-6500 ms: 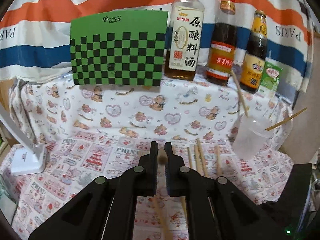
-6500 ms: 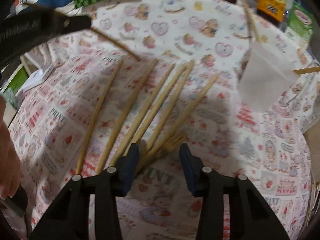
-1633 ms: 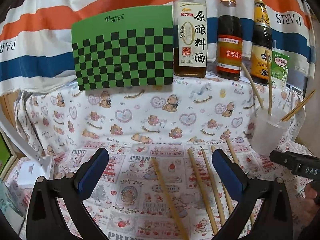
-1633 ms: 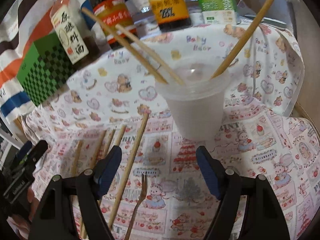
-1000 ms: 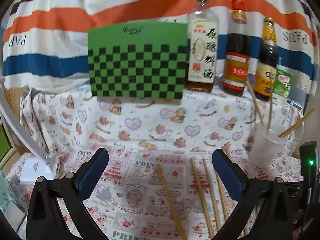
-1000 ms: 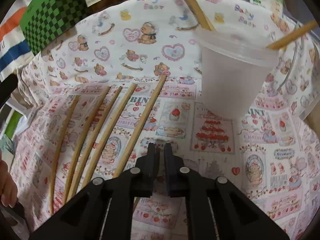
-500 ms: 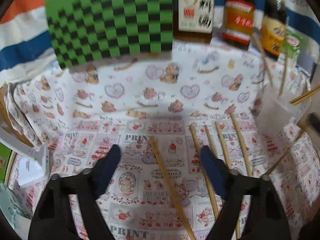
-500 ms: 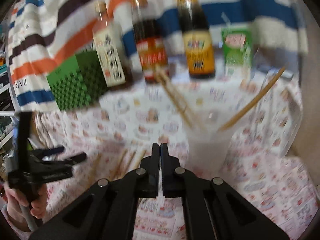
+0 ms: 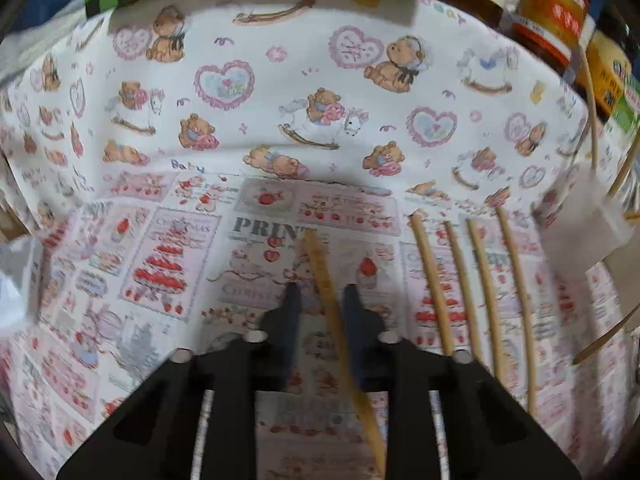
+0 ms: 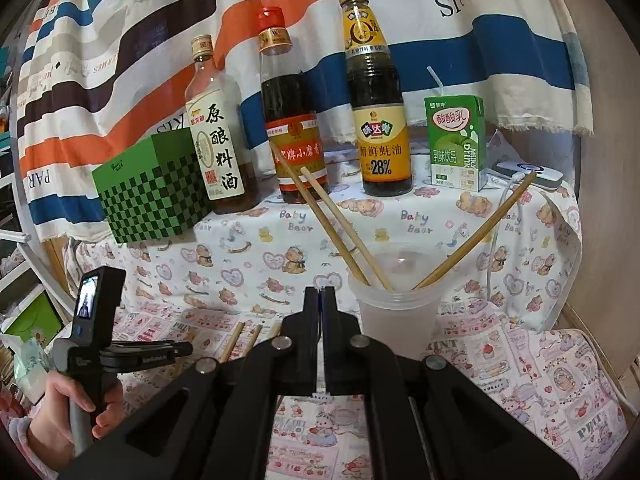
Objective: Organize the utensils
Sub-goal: 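Grasp another chopstick with the right tool while the left tool approaches the chopsticks, then carry both held chopsticks over the clear cup and open both tools to drop them in, then move both open tools back over the loose wooden chopsticks, then grasp a chopstick with the right tool while the left tool grasps another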
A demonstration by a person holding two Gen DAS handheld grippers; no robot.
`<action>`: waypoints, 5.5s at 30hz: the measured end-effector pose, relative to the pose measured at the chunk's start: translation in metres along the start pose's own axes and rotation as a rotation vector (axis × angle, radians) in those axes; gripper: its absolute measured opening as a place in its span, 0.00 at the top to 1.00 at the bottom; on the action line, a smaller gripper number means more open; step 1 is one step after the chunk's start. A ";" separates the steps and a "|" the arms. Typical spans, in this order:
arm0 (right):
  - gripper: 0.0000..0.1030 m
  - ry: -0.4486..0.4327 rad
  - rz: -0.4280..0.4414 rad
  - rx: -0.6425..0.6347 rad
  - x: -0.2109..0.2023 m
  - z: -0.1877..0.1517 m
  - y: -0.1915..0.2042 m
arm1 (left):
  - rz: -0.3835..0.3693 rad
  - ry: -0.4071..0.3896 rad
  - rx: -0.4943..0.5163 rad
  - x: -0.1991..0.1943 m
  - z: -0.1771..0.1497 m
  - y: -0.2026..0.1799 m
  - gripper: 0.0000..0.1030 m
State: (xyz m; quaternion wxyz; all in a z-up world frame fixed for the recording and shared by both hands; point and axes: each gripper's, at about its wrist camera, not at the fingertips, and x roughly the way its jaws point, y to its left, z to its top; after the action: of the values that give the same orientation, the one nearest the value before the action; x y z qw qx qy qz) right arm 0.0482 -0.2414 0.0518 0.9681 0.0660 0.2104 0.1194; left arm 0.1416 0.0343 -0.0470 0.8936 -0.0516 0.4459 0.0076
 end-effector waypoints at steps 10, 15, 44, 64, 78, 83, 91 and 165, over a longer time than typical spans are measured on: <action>0.98 -0.006 -0.002 0.009 -0.001 0.001 -0.003 | -0.130 -0.250 0.054 -0.101 -0.004 -0.010 0.94; 0.98 -0.017 -0.002 0.010 -0.004 0.001 -0.002 | -0.160 -0.516 0.050 -0.172 -0.016 -0.010 0.94; 0.98 -0.363 -0.216 0.460 -0.052 0.033 -0.121 | -0.409 -0.906 0.094 -0.247 -0.003 -0.110 0.95; 0.98 -0.343 -0.216 0.423 -0.014 0.029 -0.118 | -0.340 -0.938 0.094 -0.176 0.035 -0.205 0.95; 0.97 -0.088 -0.074 0.439 0.034 0.016 -0.119 | -0.337 -0.682 0.118 -0.121 0.049 -0.185 0.94; 0.96 0.003 0.040 0.478 0.042 0.014 -0.125 | -0.346 -0.686 0.139 -0.126 0.048 -0.181 0.90; 0.49 0.002 0.056 0.476 0.025 0.016 -0.121 | -0.256 -0.774 0.176 -0.170 0.034 -0.179 0.36; 0.43 0.588 -0.021 -0.204 0.084 -0.081 0.046 | 0.150 -0.180 0.027 -0.079 -0.023 -0.013 0.01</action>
State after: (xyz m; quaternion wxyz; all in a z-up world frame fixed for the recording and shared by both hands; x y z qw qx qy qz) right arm 0.0788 -0.1693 -0.0457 0.8685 -0.0707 0.4690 0.1440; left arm 0.0766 0.0221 0.0033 0.9276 -0.0054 0.3665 0.0729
